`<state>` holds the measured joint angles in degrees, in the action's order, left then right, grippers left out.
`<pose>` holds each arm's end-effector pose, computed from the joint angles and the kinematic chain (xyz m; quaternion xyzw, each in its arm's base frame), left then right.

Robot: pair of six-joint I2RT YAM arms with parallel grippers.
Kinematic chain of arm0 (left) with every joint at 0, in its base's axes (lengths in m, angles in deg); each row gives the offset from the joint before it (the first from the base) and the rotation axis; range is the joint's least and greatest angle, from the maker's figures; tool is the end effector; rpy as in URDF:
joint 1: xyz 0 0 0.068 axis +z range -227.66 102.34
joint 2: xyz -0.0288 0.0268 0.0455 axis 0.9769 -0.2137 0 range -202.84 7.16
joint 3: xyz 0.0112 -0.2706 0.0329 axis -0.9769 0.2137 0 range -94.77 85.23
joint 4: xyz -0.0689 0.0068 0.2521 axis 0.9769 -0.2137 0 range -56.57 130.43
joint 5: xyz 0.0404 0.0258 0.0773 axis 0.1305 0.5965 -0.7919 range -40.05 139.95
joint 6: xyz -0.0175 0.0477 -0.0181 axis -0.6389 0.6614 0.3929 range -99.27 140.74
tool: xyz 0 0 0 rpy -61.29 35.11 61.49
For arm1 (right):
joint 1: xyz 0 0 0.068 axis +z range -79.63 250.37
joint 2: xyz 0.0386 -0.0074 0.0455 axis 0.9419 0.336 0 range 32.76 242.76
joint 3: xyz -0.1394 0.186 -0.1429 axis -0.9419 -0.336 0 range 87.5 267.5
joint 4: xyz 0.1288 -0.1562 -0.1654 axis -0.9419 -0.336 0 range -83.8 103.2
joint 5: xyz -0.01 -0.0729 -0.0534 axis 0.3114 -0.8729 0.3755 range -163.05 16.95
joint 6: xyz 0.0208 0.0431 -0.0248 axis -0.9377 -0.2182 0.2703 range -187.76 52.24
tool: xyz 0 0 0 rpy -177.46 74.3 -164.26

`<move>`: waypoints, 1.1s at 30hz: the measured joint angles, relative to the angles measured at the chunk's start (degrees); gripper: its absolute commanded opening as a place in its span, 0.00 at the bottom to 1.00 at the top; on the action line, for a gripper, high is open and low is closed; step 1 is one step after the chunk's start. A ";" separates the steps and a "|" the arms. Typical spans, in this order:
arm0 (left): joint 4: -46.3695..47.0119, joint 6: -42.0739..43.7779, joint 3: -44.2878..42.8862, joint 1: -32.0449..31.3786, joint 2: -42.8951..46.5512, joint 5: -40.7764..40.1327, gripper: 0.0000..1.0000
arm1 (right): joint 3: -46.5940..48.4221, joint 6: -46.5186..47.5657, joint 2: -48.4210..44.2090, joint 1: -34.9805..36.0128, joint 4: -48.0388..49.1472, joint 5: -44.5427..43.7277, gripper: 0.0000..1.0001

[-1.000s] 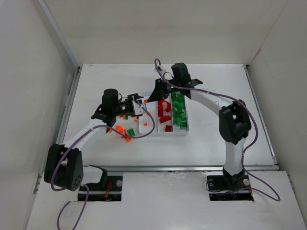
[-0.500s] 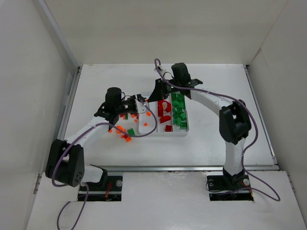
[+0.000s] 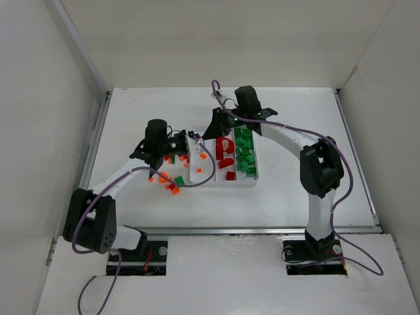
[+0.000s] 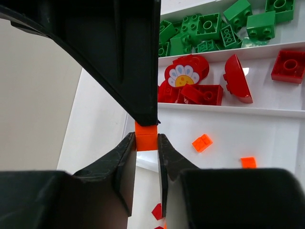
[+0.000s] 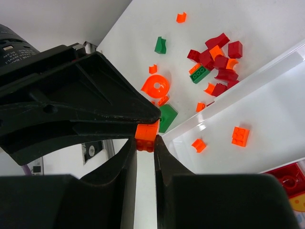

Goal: Sort the legos into containers by color

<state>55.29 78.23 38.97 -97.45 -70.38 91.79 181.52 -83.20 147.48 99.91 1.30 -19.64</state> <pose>0.2743 -0.1240 0.2670 0.6342 0.4508 -0.0899 0.6217 0.3869 0.2521 0.2716 -0.3103 0.7512 0.5283 0.2456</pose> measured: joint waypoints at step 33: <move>-7.82 -2.99 -0.55 3.37 -0.74 -10.82 0.00 | 8.31 3.87 7.26 1.92 -8.28 -13.90 0.44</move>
<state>47.46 75.24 38.42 -94.09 -71.12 80.97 189.83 -79.33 154.73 101.83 -6.98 -33.54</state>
